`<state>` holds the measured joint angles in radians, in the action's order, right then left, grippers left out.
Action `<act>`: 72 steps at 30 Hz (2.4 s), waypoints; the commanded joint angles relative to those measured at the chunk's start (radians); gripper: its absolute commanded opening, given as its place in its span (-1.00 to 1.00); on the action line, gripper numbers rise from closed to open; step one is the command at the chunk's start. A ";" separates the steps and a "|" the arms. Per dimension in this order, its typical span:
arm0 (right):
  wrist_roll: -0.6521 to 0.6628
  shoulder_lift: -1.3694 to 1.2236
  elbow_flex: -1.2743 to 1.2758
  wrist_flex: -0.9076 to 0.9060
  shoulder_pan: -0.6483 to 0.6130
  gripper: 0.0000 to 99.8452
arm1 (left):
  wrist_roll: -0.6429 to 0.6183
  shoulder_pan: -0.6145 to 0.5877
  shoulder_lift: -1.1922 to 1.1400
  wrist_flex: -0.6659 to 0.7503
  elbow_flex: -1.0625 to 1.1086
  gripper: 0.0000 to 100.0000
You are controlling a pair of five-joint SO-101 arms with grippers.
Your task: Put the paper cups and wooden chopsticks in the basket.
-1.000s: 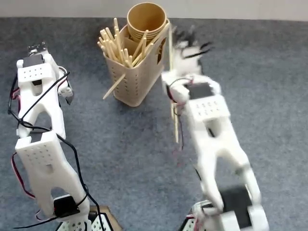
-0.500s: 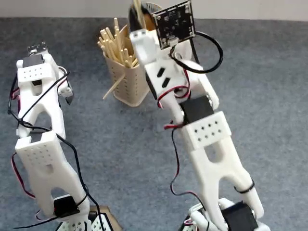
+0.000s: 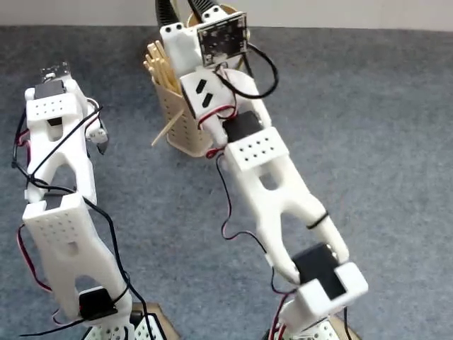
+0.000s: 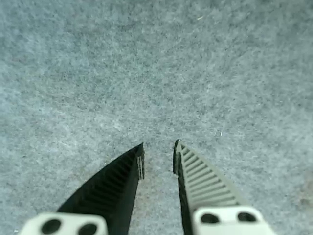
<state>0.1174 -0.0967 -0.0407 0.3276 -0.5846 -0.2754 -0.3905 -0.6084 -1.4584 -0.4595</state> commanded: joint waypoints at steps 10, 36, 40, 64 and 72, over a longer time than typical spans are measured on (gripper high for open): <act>0.009 0.168 0.254 0.010 -0.044 -0.99 | -0.002 0.016 0.013 0.011 -0.004 -0.76; 0.192 0.415 0.150 -0.417 -0.021 -0.71 | -0.002 0.019 0.024 0.003 -0.059 -0.76; 0.192 0.584 0.013 -0.780 0.025 -0.71 | 0.002 0.001 0.033 -0.046 -0.305 -0.75; 0.190 1.678 1.148 -1.408 0.243 -0.99 | 0.241 0.168 1.285 -0.278 0.061 -0.76; 0.190 1.910 1.600 -1.345 0.243 -0.99 | 0.339 0.232 1.751 0.147 1.072 -0.76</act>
<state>0.2984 1.8090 1.4676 -1.0380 -0.3483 -0.0084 -0.1910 0.9889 -1.4814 0.2125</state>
